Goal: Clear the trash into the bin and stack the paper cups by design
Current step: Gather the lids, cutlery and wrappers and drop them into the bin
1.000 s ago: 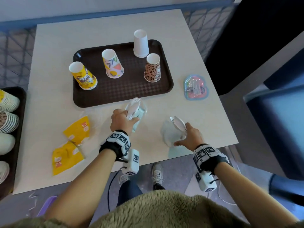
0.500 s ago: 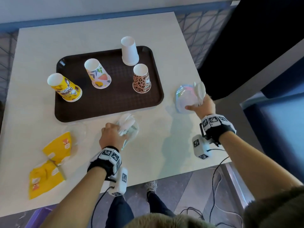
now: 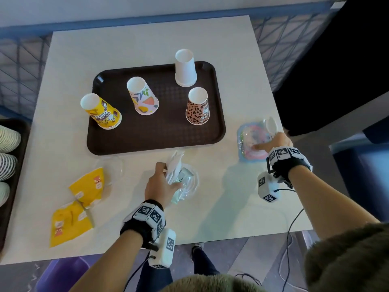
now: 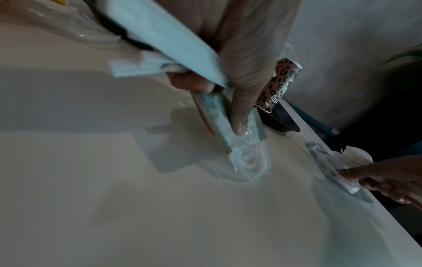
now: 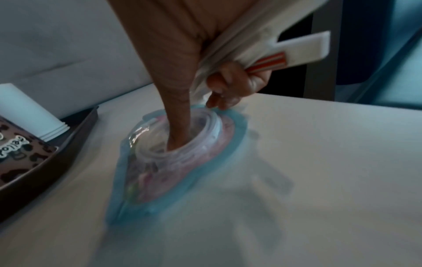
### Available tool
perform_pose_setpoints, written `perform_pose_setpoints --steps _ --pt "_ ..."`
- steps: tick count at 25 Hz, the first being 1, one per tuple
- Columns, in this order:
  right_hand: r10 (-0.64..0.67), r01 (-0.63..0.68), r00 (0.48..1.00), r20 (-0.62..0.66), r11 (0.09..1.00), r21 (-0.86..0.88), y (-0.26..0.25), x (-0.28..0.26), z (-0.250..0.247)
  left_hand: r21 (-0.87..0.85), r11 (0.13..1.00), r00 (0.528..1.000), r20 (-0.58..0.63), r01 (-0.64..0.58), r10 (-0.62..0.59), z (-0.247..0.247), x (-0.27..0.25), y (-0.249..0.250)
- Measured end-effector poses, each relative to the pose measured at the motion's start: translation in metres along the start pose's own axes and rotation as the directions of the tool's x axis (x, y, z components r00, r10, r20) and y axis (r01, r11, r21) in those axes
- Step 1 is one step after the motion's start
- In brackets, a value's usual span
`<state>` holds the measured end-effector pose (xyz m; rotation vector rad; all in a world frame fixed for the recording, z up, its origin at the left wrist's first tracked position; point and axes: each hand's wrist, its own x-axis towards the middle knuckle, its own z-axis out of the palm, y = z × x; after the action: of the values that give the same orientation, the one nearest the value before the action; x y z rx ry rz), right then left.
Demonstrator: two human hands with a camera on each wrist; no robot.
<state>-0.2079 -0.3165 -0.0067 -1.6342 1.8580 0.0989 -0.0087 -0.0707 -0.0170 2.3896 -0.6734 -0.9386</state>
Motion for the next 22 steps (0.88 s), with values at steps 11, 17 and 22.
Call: perform_pose_setpoints --steps 11,17,22 --pt "0.02 -0.114 0.949 0.315 0.952 0.284 0.038 -0.097 0.048 -0.051 0.999 1.0 0.018 0.006 -0.006 -0.051 -0.034 -0.046" --pt "-0.228 0.055 0.857 0.462 0.932 0.359 -0.045 -0.165 0.095 -0.026 0.998 0.987 -0.149 0.055 -0.059 -0.143 -0.055 -0.115" --pt "-0.3 0.107 0.807 0.509 0.922 0.373 -0.121 -0.222 0.158 -0.188 0.95 0.925 -0.244 0.248 -0.29 -0.182 -0.061 -0.194"
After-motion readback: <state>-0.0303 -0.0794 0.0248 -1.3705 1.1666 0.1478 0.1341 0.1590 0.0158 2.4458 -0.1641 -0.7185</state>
